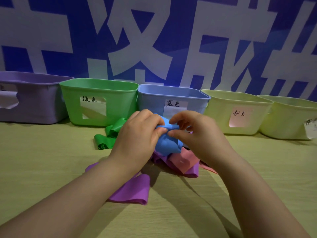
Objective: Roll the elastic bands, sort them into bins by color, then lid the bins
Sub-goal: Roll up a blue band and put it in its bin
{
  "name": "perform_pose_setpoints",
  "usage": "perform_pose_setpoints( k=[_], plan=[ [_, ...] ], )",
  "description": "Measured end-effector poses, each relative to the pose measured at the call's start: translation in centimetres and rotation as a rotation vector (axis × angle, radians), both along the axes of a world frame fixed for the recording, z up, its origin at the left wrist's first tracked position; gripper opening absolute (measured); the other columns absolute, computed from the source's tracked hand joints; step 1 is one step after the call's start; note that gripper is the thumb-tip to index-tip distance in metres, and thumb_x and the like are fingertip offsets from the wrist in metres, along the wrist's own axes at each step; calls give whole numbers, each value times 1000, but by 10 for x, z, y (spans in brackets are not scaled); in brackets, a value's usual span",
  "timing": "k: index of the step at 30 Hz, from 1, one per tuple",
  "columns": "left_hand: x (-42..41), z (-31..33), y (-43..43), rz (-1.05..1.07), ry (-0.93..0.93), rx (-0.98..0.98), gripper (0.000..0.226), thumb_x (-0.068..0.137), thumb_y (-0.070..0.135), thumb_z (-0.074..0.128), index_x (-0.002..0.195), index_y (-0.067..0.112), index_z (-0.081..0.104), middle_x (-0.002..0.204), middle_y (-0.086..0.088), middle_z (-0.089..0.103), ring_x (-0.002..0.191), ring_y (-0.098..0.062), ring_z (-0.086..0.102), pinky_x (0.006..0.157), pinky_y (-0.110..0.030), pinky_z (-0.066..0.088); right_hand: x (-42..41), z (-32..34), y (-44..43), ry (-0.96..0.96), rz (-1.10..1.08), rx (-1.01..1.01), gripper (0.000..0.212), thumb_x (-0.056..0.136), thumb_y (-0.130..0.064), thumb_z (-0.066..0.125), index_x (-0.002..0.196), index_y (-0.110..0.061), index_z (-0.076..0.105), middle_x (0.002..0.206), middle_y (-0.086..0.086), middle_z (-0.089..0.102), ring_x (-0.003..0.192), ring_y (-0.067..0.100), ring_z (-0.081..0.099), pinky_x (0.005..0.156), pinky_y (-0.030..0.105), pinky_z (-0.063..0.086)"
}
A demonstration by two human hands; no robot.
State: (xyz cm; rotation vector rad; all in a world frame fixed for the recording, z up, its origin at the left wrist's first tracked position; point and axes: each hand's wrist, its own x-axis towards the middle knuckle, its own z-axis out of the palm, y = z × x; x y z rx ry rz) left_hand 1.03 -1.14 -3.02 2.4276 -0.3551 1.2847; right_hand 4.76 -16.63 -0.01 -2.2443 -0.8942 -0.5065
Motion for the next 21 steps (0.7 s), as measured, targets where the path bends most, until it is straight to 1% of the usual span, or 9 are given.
perform_pose_setpoints(
  k=[2,5,7,10,14,17,19,21],
  plan=[
    [0,0,-1,-10,-1,0,26,83,32,45,77,11,60,75,-4,54,71,-16,43,63,-22,26,0,0,0,3,1,33,16,76,-23,73,80,-31,59,71,-15,58,71,-3,54,67,9,39],
    [0,0,-2,-31,-1,1,24,83,32,45,85,13,60,79,-4,55,73,-14,41,65,-21,28,0,0,-1,25,10,42,16,79,-23,71,75,-32,58,69,-12,60,69,4,55,67,14,40],
    [0,-2,-3,-35,-4,19,23,84,31,46,91,14,59,81,-5,56,75,-16,42,66,-24,31,0,0,-1,39,18,32,11,81,-24,69,76,-30,61,71,-10,62,70,5,55,68,17,41],
    [0,-3,-3,-49,18,34,22,83,30,46,91,15,60,81,-4,55,76,-15,42,66,-22,30,1,1,-2,50,8,2,2,83,-25,66,81,-25,66,73,-8,62,70,7,54,66,18,40],
    [0,-3,-3,-89,70,-14,25,79,34,47,89,16,61,81,0,54,76,-13,43,65,-19,28,1,2,-5,54,-2,-38,5,85,-26,63,85,-23,67,79,-6,62,70,5,51,65,15,38],
    [0,-1,-2,-100,54,-58,26,80,33,46,86,15,64,79,3,53,74,-9,44,63,-15,27,0,3,-4,50,-5,-71,9,88,-28,60,89,-23,67,74,-12,56,68,0,49,63,12,36],
    [0,0,-2,-117,45,-86,29,81,33,46,85,13,66,80,5,51,74,-6,45,64,-12,27,-1,3,-4,36,-7,-100,15,90,-29,56,93,-21,68,74,-13,53,66,1,46,62,11,34],
    [0,0,-4,-118,43,-85,32,82,33,45,85,11,68,77,2,53,73,-8,45,62,-13,27,-1,4,-4,35,-8,-137,21,93,-30,51,97,-18,68,81,-8,56,70,5,46,62,15,34]
  ],
)
